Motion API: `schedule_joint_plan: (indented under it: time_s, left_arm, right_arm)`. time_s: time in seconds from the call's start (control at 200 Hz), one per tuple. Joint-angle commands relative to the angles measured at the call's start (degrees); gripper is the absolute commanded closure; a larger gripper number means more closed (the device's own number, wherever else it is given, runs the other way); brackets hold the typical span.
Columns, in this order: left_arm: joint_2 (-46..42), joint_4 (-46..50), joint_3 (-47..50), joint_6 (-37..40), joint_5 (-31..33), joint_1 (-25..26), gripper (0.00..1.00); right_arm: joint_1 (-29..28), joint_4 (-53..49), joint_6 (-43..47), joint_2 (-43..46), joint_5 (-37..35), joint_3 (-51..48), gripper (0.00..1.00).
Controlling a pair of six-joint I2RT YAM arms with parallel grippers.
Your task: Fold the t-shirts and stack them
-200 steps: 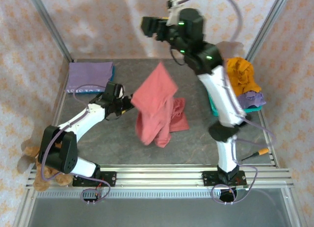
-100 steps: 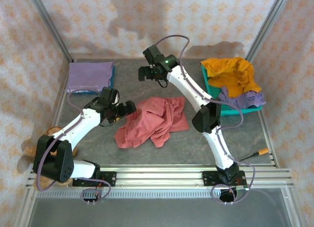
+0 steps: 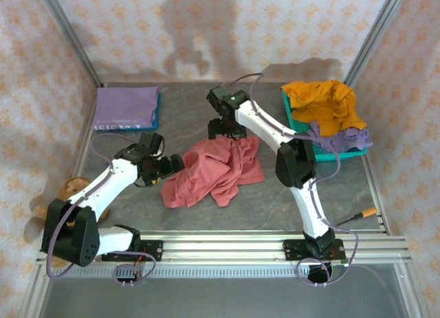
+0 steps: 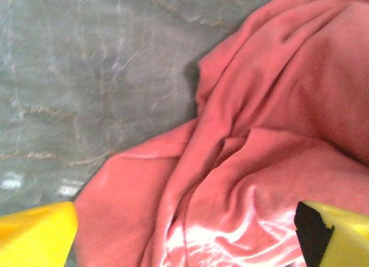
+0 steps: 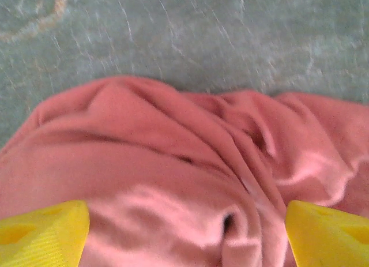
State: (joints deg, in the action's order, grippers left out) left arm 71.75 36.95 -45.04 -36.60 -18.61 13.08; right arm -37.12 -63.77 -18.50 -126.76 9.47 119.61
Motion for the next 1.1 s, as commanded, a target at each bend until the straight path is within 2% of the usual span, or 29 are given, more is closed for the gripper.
schedule_joint_plan:
  time_s: [0.0,0.13,0.24,0.35,0.46,0.756,0.831,0.941,1.091]
  left_arm:
    - [-3.52,4.61,2.38,-3.21,2.35,0.23,0.04]
    - [-4.95,5.17,4.17,-6.05,3.76,2.75,0.07]
    - [-4.48,3.79,5.91,-9.58,3.92,6.55,0.09]
    - [-4.10,3.35,7.82,-11.68,4.96,9.34,0.11]
    - [-4.33,3.95,9.68,-11.83,5.25,9.96,0.15]
    - [-1.75,3.16,11.94,-10.58,2.97,10.03,0.44]
    - [-0.02,2.71,11.50,-9.59,3.79,9.99,0.46]
    - [2.54,2.09,9.86,-9.02,4.05,10.03,0.56]
    - [4.95,0.54,8.53,-8.93,3.57,10.03,0.76]
  right_arm:
    - [0.03,2.77,-0.75,9.60,0.72,-5.17,0.14]
    - [0.03,4.62,-0.64,16.51,-0.44,-12.54,0.17]
    - [0.04,6.37,0.15,20.88,2.43,-17.33,0.20]
    - [0.01,5.88,-1.11,23.09,6.67,-21.31,0.28]
    - [-0.51,10.11,-3.14,26.06,11.44,-28.37,0.38]
    - [-3.83,21.91,-7.52,28.47,18.56,-41.16,0.51]
    - [-3.83,23.11,-6.57,27.29,18.33,-41.36,0.52]
    - [-3.83,24.17,-4.64,24.63,17.99,-40.13,0.51]
    - [-3.79,24.85,-2.93,20.35,17.06,-37.62,0.51]
